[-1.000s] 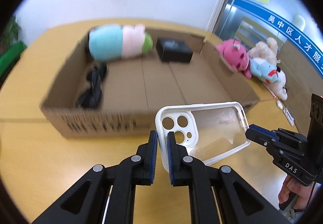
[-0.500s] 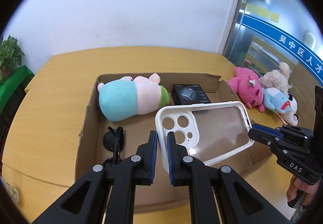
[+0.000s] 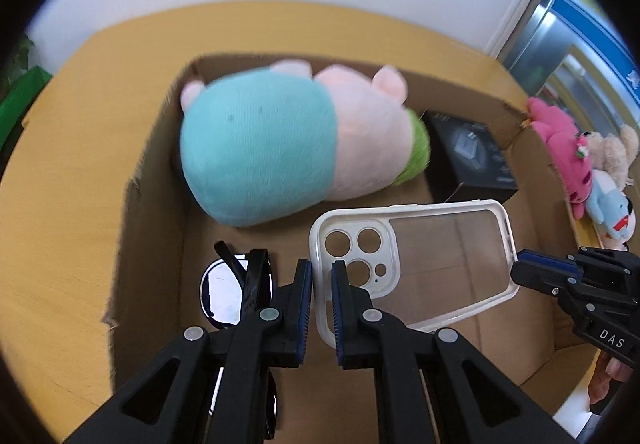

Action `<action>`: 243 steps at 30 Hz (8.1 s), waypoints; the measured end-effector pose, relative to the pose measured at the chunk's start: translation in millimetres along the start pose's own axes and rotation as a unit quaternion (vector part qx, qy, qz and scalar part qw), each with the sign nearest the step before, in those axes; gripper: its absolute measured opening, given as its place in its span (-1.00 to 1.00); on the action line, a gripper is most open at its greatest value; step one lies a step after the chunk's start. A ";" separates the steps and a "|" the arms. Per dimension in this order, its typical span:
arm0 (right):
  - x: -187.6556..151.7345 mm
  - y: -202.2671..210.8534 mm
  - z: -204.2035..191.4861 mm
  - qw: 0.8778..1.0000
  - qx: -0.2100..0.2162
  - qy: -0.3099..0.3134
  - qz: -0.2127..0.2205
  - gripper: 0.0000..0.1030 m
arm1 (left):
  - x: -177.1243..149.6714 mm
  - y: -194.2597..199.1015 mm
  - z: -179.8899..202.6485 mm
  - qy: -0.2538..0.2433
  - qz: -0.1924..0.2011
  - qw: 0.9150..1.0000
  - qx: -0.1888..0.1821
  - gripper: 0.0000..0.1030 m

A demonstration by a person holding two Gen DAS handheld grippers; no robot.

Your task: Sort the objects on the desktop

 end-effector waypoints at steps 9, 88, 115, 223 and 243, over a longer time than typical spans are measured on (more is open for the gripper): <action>-29.7 -64.4 18.9 0.994 -0.010 -0.015 -0.110 -0.81 | -12.6 -43.0 -9.5 -0.006 -0.082 0.996 0.028 -0.83; -233.4 66.3 -225.9 0.968 0.205 0.142 0.005 0.69 | -231.2 176.2 -60.4 0.007 0.073 0.997 0.001 0.33; -255.1 82.9 -147.7 0.988 0.115 0.099 0.009 0.51 | -264.1 142.4 55.7 0.081 -0.012 0.983 -0.162 -0.22; -49.8 145.1 16.3 0.980 -0.086 0.045 0.172 0.99 | -30.3 135.5 73.9 -0.059 0.240 0.968 0.039 0.55; -112.1 105.0 1.8 0.944 -0.168 0.021 0.283 1.00 | -84.7 78.5 38.4 -0.057 0.277 0.953 0.106 0.66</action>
Point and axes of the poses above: each gripper's, at about its wrist camera, not at the fingertips, and y roughly against the way its jaws point, z to its right, x to its top, the point moved 8 cm from there along -y, roughly the way its jaws point, and after that the axes turned 12 degrees about z, right-handed, at the moved point
